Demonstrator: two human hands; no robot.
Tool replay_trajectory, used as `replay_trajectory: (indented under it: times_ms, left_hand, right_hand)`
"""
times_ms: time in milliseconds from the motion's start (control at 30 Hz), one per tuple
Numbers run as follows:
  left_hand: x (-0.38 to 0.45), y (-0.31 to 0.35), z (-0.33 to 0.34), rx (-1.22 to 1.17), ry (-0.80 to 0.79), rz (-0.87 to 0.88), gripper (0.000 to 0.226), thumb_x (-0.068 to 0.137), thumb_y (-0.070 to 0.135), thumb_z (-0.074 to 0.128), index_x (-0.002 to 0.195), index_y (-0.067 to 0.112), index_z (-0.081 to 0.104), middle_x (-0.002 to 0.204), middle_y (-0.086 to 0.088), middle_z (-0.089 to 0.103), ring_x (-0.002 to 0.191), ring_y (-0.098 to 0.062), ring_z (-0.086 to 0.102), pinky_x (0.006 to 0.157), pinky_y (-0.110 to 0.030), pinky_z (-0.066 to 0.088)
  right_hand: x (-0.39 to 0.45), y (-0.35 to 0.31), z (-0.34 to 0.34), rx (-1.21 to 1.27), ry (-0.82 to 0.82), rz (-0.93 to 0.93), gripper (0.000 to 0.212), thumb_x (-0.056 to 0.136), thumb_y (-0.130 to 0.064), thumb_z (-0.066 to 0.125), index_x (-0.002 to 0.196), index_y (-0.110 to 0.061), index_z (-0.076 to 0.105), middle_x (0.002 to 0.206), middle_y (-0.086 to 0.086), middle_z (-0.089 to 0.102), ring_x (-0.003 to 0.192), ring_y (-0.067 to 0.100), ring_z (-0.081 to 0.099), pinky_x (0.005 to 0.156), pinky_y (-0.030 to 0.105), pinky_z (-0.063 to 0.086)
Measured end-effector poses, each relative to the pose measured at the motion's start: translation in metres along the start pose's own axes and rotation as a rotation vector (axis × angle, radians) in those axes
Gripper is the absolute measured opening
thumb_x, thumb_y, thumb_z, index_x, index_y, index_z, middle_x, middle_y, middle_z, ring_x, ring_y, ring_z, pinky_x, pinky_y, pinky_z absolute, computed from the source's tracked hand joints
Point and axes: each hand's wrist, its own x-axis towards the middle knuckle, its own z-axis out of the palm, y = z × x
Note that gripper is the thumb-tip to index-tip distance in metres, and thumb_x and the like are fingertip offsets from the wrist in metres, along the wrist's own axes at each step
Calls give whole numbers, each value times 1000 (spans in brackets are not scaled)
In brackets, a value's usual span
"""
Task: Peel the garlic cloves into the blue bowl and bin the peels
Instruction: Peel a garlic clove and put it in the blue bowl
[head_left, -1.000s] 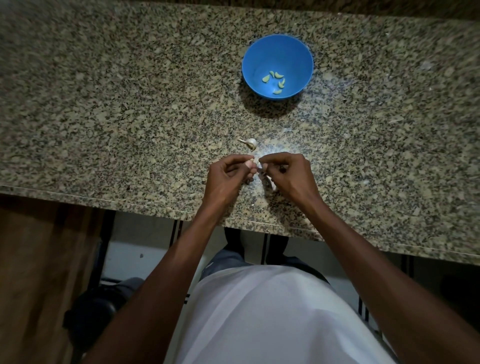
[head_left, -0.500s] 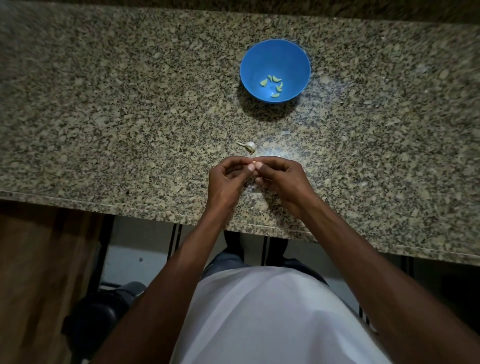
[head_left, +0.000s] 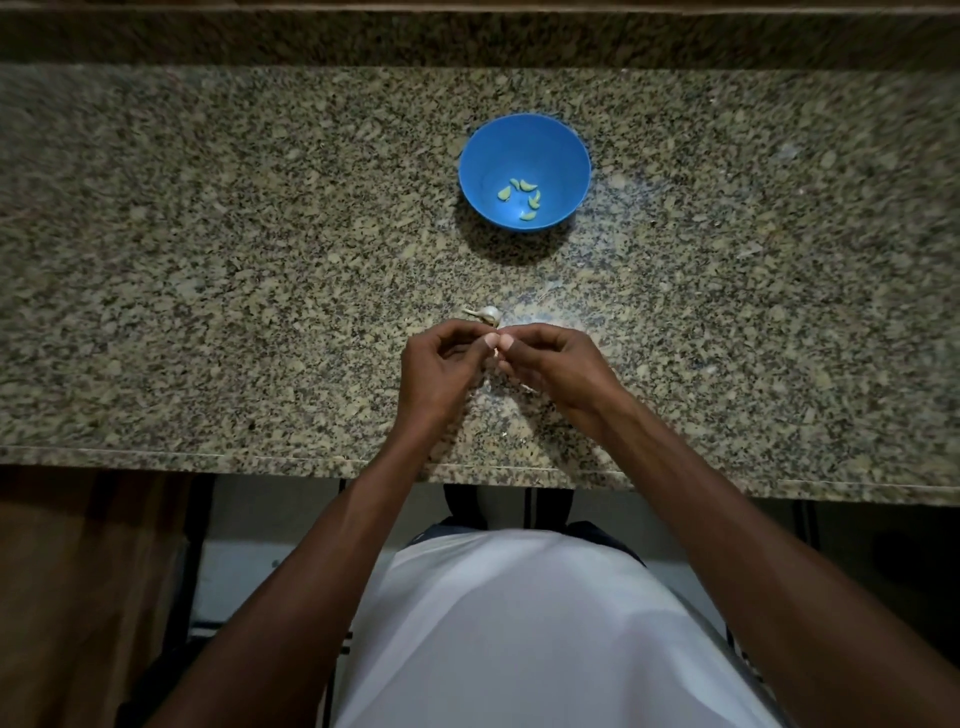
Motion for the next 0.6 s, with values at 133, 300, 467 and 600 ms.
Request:
replay_trajectory:
  times_ms: [133, 300, 467, 600]
  left_hand:
    - [7, 3, -2, -168, -39, -183, 17, 85, 15, 83, 101, 8, 80, 102, -2, 80, 97, -16, 76, 78, -26, 61]
    - [22, 7, -13, -243, -128, -307, 15, 83, 7, 83, 98, 4, 80, 102, -9, 80, 99, -25, 77, 87, -34, 62]
    - [29, 11, -17, -281, -183, -416, 11, 84, -1, 79, 86, 9, 82, 100, -12, 80, 95, -25, 76, 89, -34, 62]
    - [29, 8, -21, -163, -238, -385, 8, 88, 2, 76, 92, 7, 80, 98, -12, 79, 90, -21, 75, 89, -34, 62]
  right_hand:
    - [0, 5, 9, 7, 97, -62, 18, 91, -7, 79, 106, 2, 78, 99, 12, 80, 88, 19, 76, 78, 27, 61]
    - [1, 2, 14, -174, 169, -213, 16, 89, -9, 81, 102, 2, 79, 92, 12, 80, 85, 21, 78, 74, 27, 62]
    - [3, 0, 13, -181, 151, -176, 19, 89, -5, 80, 104, 5, 77, 96, 15, 79, 83, 18, 76, 73, 28, 63]
    - [4, 1, 7, -211, 76, -148, 19, 89, -5, 80, 104, 6, 78, 94, 13, 79, 81, 16, 76, 70, 24, 59]
